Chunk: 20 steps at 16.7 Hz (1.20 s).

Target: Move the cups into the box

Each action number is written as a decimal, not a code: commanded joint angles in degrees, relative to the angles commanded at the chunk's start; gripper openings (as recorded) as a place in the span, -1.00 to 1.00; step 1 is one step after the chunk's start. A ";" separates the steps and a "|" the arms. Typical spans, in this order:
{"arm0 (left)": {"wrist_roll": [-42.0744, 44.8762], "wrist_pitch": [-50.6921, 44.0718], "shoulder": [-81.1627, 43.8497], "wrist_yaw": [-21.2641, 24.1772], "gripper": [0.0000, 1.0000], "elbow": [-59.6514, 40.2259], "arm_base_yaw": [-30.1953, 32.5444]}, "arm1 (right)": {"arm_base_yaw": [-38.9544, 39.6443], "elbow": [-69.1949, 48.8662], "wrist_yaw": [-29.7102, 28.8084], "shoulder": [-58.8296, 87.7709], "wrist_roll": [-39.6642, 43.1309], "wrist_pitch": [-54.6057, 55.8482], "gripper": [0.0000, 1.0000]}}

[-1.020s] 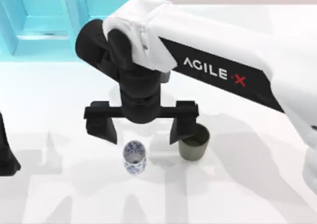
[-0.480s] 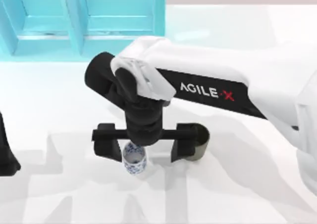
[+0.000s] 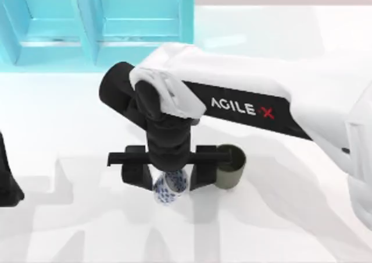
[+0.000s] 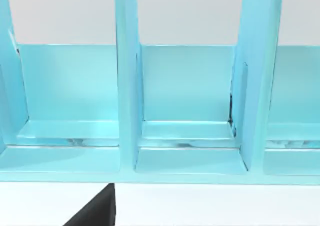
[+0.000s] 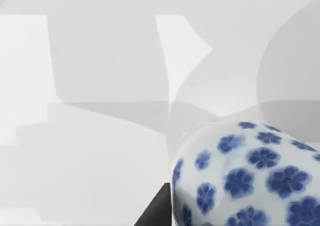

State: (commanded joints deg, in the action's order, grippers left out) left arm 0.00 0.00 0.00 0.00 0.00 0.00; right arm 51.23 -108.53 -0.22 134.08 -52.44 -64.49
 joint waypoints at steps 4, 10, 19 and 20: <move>0.00 0.00 0.00 0.00 1.00 0.00 0.00 | 0.00 0.00 0.00 0.00 0.00 0.00 -0.66; 0.00 0.00 0.00 0.00 1.00 0.00 0.00 | 0.00 0.00 0.00 0.00 0.00 0.00 -1.00; 0.00 0.00 0.00 0.00 1.00 0.00 0.00 | -1.27 1.89 0.05 -4.36 2.70 -1.88 -1.00; 0.00 0.00 0.00 0.00 1.00 0.00 0.00 | -2.23 2.96 0.07 -6.73 3.79 -2.97 -1.00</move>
State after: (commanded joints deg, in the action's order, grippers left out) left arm 0.00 0.00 0.00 0.00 0.00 0.00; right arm 49.00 -105.58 -0.15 127.35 -48.66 -67.46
